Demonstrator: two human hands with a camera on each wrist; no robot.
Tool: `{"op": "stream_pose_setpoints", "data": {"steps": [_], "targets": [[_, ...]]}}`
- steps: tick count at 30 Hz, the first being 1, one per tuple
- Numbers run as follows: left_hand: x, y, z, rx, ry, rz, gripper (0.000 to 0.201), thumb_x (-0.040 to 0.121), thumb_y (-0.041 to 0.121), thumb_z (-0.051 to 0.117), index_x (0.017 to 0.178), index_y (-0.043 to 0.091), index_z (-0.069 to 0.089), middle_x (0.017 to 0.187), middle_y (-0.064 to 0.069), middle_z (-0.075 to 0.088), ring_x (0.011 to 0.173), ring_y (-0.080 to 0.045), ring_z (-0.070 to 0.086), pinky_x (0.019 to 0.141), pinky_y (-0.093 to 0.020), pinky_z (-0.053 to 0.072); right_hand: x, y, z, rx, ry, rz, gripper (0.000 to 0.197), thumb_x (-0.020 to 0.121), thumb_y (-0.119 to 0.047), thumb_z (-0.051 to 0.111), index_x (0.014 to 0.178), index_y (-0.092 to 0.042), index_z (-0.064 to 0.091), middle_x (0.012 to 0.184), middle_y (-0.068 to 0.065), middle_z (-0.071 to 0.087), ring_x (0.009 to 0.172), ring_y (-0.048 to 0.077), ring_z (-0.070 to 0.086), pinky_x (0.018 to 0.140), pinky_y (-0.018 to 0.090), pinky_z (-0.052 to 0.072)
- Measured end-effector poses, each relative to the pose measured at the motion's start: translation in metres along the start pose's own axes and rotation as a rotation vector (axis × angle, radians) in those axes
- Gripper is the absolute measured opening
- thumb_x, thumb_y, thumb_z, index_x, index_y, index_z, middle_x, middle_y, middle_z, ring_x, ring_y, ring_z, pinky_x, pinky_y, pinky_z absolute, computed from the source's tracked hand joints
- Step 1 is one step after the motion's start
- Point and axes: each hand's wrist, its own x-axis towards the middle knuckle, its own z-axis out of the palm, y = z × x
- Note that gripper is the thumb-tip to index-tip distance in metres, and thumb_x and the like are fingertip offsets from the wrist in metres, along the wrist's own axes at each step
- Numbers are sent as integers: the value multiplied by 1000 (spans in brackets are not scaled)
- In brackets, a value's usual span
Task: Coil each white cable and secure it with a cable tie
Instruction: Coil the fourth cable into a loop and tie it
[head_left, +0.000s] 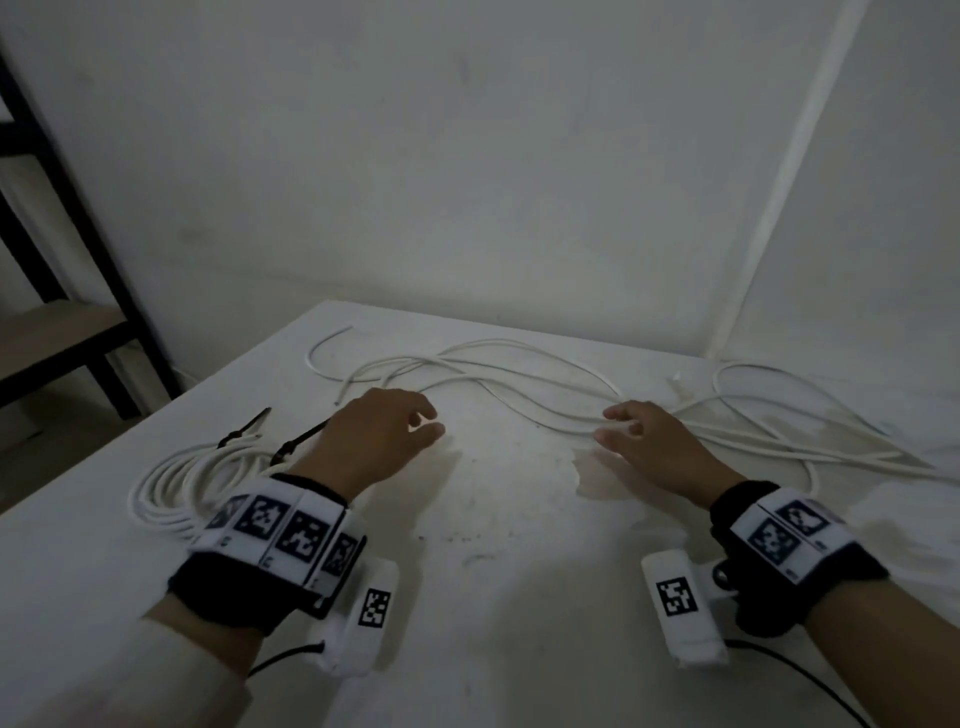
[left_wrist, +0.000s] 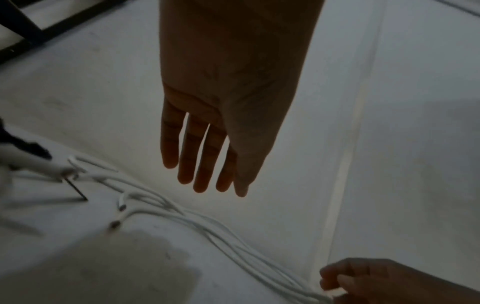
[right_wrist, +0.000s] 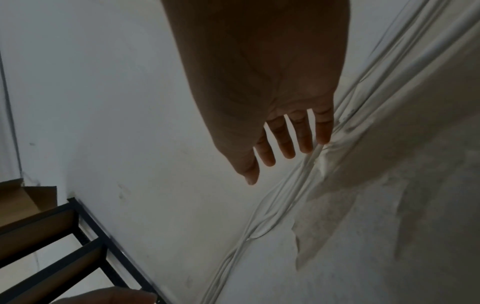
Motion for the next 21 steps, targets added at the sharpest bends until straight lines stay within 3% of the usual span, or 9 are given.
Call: {"op": "stream_pose_setpoints", "data": {"steps": [4, 8, 12, 17, 21], "targets": [[25, 13, 25, 23, -103, -20, 36, 91, 40, 51, 122, 22, 55, 122, -2, 58, 110, -18, 55, 87, -27, 40, 20, 9, 6, -151, -12, -44, 42, 88, -29, 58, 124, -8, 52, 133, 11, 45, 121, 27, 44, 101, 31, 32], [48, 10, 41, 135, -160, -95, 50, 95, 37, 43, 140, 17, 34, 143, -14, 36, 129, -31, 38, 104, -37, 31, 34, 10, 16, -319, -89, -115, 44, 92, -33, 48, 132, -15, 45, 143, 3, 37, 128, 27, 34, 106, 31, 26], [59, -1, 45, 170, -236, -249, 53, 95, 36, 43, 142, 14, 29, 143, -18, 31, 128, -39, 36, 104, -44, 34, 40, 10, 26, -417, -134, -143, 44, 93, -29, 48, 134, -16, 41, 138, 5, 37, 121, 27, 36, 100, 32, 31], [62, -8, 49, 185, -269, -265, 53, 94, 33, 46, 140, 13, 29, 140, -18, 34, 126, -39, 39, 102, -42, 36, 42, 7, 30, -461, -105, -132, 48, 97, -28, 36, 141, -12, 27, 142, 9, 30, 124, 30, 34, 101, 37, 32], [64, -6, 50, 213, -279, -267, 53, 94, 34, 45, 140, 14, 30, 140, -17, 36, 125, -38, 39, 102, -41, 35, 50, 0, 34, -526, -69, -97, 36, 100, -24, 26, 124, -6, 44, 132, 14, 36, 114, 32, 41, 96, 39, 34]]}}
